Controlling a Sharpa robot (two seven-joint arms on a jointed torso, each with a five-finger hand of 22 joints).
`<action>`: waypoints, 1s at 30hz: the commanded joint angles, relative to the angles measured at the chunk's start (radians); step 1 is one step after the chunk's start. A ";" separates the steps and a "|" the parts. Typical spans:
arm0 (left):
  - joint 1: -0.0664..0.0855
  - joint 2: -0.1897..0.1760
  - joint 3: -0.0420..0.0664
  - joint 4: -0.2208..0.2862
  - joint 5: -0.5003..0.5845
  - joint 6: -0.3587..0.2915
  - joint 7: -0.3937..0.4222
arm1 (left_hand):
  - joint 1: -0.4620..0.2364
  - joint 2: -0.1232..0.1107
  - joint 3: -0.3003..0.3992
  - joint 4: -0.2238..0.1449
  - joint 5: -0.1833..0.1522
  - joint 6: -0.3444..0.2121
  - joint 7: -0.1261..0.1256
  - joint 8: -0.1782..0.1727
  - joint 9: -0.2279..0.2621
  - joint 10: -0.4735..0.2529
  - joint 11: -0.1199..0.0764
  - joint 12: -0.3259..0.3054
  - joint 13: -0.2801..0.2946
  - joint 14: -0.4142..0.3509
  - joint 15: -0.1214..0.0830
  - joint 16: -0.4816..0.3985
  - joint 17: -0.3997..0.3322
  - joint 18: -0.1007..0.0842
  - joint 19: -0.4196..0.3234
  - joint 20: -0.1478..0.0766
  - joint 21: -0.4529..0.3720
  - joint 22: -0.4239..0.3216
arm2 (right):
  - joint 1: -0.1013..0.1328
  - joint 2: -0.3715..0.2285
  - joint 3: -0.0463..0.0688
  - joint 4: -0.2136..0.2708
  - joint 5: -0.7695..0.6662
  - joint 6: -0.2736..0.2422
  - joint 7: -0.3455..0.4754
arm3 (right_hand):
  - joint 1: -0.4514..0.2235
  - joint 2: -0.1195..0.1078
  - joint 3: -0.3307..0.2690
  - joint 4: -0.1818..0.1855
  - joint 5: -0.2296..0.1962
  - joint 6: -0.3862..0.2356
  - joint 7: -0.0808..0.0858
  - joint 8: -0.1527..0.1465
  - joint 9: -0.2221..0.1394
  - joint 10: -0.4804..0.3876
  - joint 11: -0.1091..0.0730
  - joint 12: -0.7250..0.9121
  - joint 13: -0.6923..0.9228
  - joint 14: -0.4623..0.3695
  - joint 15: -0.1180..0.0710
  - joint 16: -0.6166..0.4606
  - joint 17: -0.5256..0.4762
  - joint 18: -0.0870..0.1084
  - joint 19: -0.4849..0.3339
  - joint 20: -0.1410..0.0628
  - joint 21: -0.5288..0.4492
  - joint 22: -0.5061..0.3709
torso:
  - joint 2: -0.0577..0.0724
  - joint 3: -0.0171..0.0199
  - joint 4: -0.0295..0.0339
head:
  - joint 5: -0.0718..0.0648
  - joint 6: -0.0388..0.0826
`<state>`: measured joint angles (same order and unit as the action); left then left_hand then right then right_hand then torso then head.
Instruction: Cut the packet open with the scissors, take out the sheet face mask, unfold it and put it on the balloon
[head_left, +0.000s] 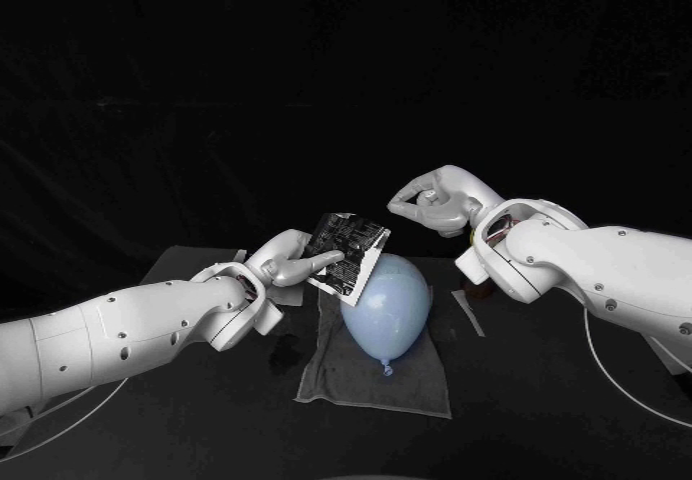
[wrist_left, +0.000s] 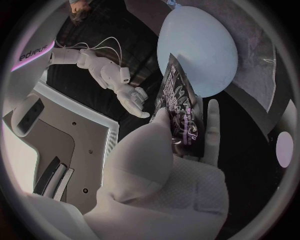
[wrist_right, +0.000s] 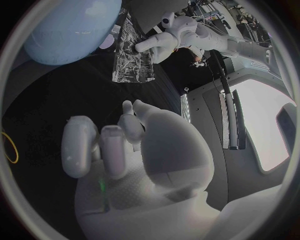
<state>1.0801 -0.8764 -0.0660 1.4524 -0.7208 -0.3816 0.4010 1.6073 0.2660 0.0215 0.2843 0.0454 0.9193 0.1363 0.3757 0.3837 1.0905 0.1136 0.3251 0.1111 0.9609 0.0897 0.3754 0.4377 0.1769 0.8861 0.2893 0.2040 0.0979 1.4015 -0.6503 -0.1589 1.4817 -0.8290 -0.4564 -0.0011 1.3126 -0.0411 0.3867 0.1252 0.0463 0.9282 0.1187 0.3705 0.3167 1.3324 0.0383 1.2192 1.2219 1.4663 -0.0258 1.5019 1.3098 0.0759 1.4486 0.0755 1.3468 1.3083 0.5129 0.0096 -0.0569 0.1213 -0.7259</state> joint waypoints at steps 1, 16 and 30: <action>0.001 0.001 0.001 -0.006 -0.146 -0.050 0.062 | 0.017 0.011 0.002 0.004 0.002 -0.003 -0.008 -0.008 0.002 -0.008 0.005 -0.005 -0.001 -0.007 0.004 0.000 0.003 0.001 -0.007 -0.002 -0.004 -0.002 | 0.001 0.006 0.001 0.009 -0.111 0.042 -0.068 | 0.007 -0.018 -0.002 -0.015 0.002 0.019 -0.006 0.009 0.002 0.023 -0.007 0.032 0.031 0.080 -0.011 0.007 0.156 -0.017 0.009 -0.005 0.010 0.091 | -0.001 -0.0004 0.0004 | -0.006 0.000; 0.001 0.002 -0.001 -0.024 -0.303 -0.127 0.102 | 0.010 0.024 0.003 0.010 0.002 -0.005 -0.007 -0.011 0.006 -0.011 0.007 -0.008 -0.003 -0.009 0.006 0.000 0.007 0.000 -0.010 -0.001 -0.009 -0.006 | 0.001 0.015 -0.001 0.046 -0.371 0.026 -0.149 | 0.014 -0.031 0.017 -0.036 0.002 0.060 -0.027 0.032 0.008 0.059 -0.024 0.074 0.074 0.083 -0.026 0.013 0.165 -0.024 0.023 -0.017 0.039 0.116 | 0.000 -0.0003 -0.0006 | -0.020 0.003; 0.001 0.001 -0.001 -0.025 -0.308 -0.143 0.106 | 0.008 0.025 0.004 0.010 0.002 -0.003 -0.006 -0.011 0.008 -0.009 0.007 -0.008 -0.003 -0.009 0.006 0.000 0.008 0.000 -0.010 -0.001 -0.010 -0.007 | -0.002 -0.010 -0.004 0.071 -0.497 0.012 -0.151 | 0.018 -0.036 0.027 -0.048 0.002 0.075 -0.037 0.045 0.013 0.072 -0.033 0.088 0.088 0.084 -0.033 0.017 0.172 -0.028 0.031 -0.024 0.054 0.129 | 0.000 0.0004 -0.0008 | -0.028 0.003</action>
<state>1.0798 -0.8770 -0.0679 1.4253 -1.0182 -0.5028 0.4871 1.6148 0.2641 0.0253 0.2884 0.0408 0.9162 0.1321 0.3672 0.3900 1.0862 0.1180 0.3203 0.1085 0.9575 0.0932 0.3754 0.4434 0.1691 0.8826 0.2858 0.2001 0.0920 1.3999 -0.6596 -0.1629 1.5508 -1.2446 -0.4424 -0.1447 1.3312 -0.0663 0.4128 0.0853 0.0463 0.9950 0.0805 0.4100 0.3287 1.3937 0.0085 1.3002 1.3096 1.4685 -0.0522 1.5150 1.3082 0.0605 1.4644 0.0590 1.3959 1.3081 0.5126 0.0100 -0.0578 0.0944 -0.7225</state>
